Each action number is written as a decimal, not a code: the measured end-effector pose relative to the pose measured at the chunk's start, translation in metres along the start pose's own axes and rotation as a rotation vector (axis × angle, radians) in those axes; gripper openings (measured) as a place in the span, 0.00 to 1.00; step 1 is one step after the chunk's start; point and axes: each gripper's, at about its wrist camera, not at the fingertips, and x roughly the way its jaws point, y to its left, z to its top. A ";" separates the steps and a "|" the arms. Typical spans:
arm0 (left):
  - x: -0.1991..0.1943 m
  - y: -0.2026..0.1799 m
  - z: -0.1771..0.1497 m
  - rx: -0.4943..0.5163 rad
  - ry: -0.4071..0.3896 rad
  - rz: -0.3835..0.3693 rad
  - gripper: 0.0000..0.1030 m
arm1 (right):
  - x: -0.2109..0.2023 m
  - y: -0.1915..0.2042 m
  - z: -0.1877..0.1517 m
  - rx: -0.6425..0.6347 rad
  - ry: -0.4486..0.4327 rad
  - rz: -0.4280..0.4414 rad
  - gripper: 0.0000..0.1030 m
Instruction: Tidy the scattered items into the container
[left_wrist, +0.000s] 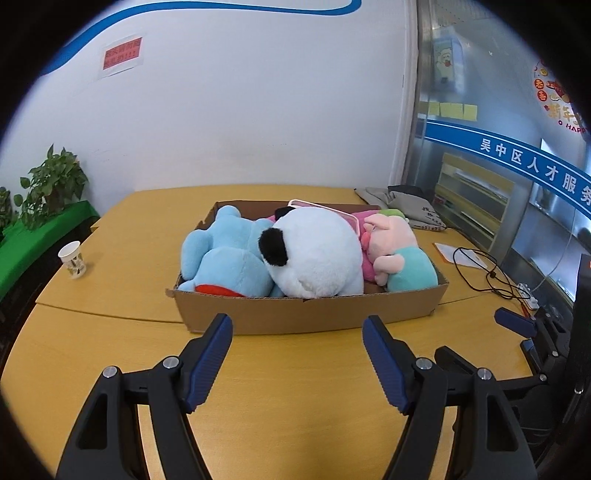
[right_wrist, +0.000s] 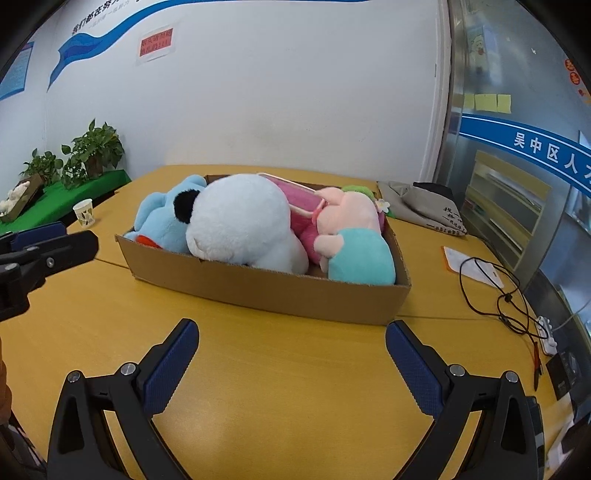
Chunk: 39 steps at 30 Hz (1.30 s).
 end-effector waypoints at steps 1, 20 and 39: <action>0.000 0.000 -0.001 0.007 -0.001 0.007 0.71 | 0.000 0.000 -0.003 0.004 0.003 -0.002 1.00; 0.008 -0.003 -0.010 0.000 0.037 0.032 0.71 | -0.007 -0.011 -0.008 0.040 -0.019 -0.014 1.00; 0.023 -0.004 -0.022 0.018 0.115 0.105 0.71 | -0.005 -0.009 -0.012 0.045 -0.020 -0.037 1.00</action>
